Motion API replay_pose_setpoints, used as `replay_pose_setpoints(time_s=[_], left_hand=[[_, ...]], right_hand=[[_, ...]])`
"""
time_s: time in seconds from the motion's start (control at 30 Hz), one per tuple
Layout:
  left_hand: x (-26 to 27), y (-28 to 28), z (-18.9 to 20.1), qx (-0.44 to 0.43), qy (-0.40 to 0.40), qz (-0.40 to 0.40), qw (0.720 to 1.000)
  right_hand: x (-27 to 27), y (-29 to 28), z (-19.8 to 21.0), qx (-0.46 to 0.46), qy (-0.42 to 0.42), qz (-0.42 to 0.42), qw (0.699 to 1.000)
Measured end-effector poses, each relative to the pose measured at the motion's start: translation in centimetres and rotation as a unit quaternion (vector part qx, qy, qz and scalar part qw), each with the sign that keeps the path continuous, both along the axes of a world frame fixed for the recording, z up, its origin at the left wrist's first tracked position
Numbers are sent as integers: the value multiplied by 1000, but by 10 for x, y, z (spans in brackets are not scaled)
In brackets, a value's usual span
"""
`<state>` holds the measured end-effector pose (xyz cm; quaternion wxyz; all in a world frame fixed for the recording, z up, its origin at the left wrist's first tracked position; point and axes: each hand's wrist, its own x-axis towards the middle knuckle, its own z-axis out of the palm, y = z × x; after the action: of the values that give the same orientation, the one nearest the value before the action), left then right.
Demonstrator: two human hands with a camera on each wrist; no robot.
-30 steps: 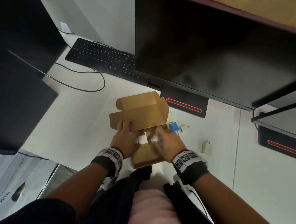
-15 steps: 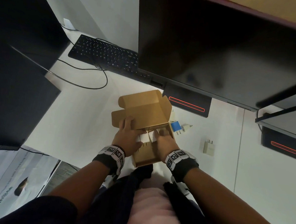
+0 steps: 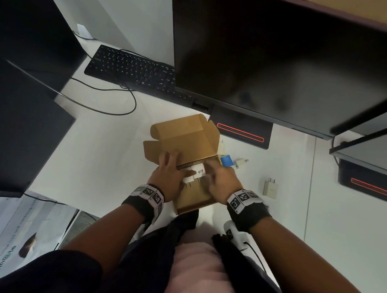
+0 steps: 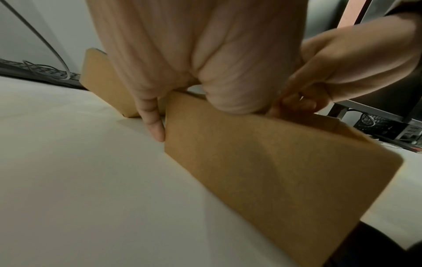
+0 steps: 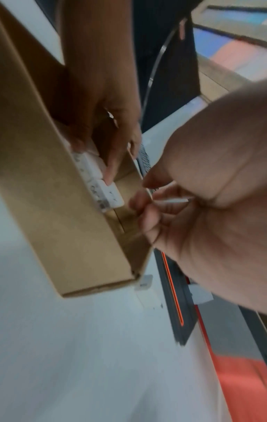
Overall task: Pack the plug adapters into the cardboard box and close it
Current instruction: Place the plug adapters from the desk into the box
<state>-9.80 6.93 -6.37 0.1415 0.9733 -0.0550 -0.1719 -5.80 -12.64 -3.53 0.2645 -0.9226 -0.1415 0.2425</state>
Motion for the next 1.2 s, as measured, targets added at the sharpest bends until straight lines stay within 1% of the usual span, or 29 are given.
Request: replay_pose_setpoints(time_s=[0.07, 0.1, 0.13, 0.17, 0.23, 0.27, 0.3, 0.33, 0.37, 0.4, 0.47, 0.53, 0.57, 0.63, 0.67, 0.73, 0.8, 0.87, 1.07, 1.2], left_hand=[[1, -1, 2, -2, 15, 3, 1000], [1, -1, 3, -3, 23, 6, 1000], [2, -1, 5, -6, 29, 8, 1000], [2, -1, 5, -12, 33, 12, 999], [4, -4, 6, -26, 43, 22, 998], [5, -5, 7, -32, 51, 30, 998], [6, -7, 7, -37, 60, 40, 997], [7, -9, 8, -43, 68, 51, 995], [7, -12, 9, -48, 73, 63, 994], [8, -15, 10, -51, 77, 74, 993], [8, -19, 12, -57, 82, 91, 991], [7, -21, 13, -60, 79, 99, 990], [6, -21, 13, -61, 75, 101, 990], [4, -20, 12, -59, 63, 99, 991], [3, -20, 11, -59, 57, 98, 992], [2, -20, 9, -56, 47, 95, 993], [2, -20, 8, -47, 44, 92, 994], [2, -19, 8, -35, 44, 91, 994], [3, -19, 7, -27, 36, 92, 995], [2, -19, 7, -24, 32, 91, 995]], right_hand=[[3, -19, 2, 24, -68, -68, 995], [6, -31, 1, 14, -97, -106, 989], [9, -43, -1, -12, -114, -144, 983], [10, -56, -4, -63, -112, -178, 976], [9, -81, -8, -212, -60, -231, 948], [7, -92, -8, -271, -26, -254, 928], [4, -101, -11, -305, 8, -272, 912], [1, -109, -15, -311, 43, -290, 904], [-2, -115, -19, -294, 71, -303, 904], [-5, -119, -24, -266, 89, -305, 910], [-12, -119, -30, -208, 90, -291, 929], [-16, -113, -29, -174, 66, -265, 946], [-17, -107, -26, -154, 47, -258, 953], [-16, -94, -20, -80, -21, -237, 968], [-15, -85, -15, -35, -56, -220, 973], [-12, -65, -2, 36, -93, -183, 978], [-9, -45, 7, 69, -108, -140, 982], [-8, -30, 9, 67, -106, -100, 987], [-8, -9, 6, 14, -74, -9, 997], [-3, -4, 8, -50, -90, -9, 995]])
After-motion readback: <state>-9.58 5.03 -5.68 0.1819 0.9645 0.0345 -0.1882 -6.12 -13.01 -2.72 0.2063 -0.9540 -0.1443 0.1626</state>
